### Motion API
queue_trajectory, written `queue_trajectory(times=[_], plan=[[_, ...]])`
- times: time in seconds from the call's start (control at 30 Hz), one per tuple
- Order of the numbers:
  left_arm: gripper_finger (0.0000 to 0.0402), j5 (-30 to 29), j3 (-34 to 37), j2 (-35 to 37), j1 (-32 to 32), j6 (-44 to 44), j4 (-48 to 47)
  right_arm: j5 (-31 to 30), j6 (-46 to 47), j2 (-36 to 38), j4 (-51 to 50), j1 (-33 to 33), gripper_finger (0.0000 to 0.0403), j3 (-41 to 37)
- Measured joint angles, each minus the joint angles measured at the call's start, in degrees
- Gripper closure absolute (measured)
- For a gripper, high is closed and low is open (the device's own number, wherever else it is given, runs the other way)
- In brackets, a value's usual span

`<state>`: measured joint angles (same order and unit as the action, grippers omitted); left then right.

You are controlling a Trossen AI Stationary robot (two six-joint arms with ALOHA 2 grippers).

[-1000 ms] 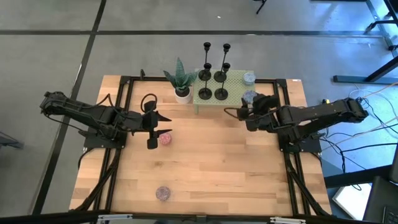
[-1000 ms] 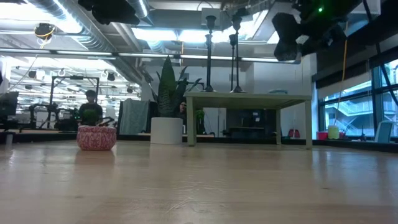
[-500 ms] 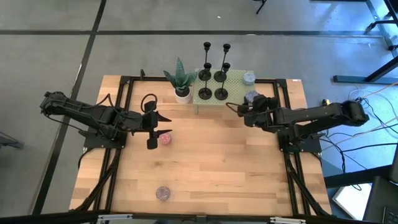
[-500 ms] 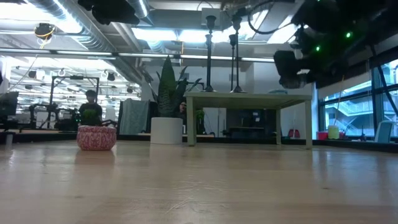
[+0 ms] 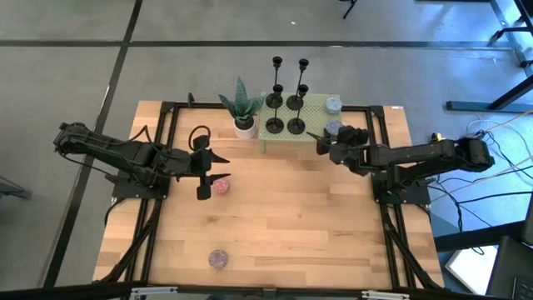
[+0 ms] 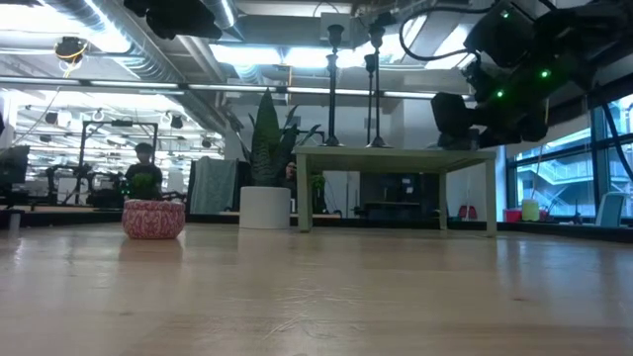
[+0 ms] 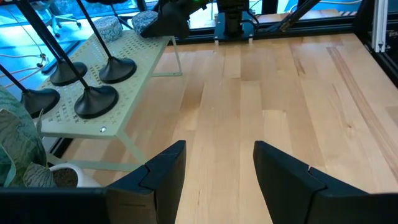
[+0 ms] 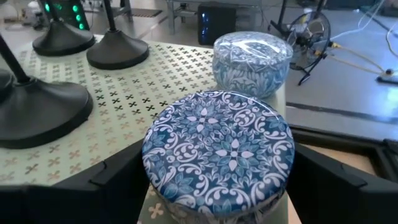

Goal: Pick & Place candle stick holders
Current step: Align the blue scented candle with the other light blue scented candle on the shelf

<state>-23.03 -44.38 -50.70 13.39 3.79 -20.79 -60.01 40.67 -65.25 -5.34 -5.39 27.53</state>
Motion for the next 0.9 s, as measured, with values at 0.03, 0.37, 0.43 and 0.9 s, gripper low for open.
queue_trajectory(times=[0.03,0.37,0.43,0.9], plan=[[0.0217,0.0,0.0,0.0,0.0,0.0,0.0,0.3,-1.1,0.0,0.2,-0.2,0.0082,0.0],[0.0217,0.0,0.0,0.0,0.0,0.0,0.0,1.0,-5.1,0.0,2.7,-0.8,0.0082,-0.1],[0.0217,0.0,0.0,0.0,0.0,0.0,0.0,1.0,-5.1,0.0,2.8,-0.8,0.0082,-0.1],[0.0217,0.0,0.0,0.0,0.0,0.0,0.0,2.1,-5.9,0.0,3.0,-0.8,0.0082,-0.1]])
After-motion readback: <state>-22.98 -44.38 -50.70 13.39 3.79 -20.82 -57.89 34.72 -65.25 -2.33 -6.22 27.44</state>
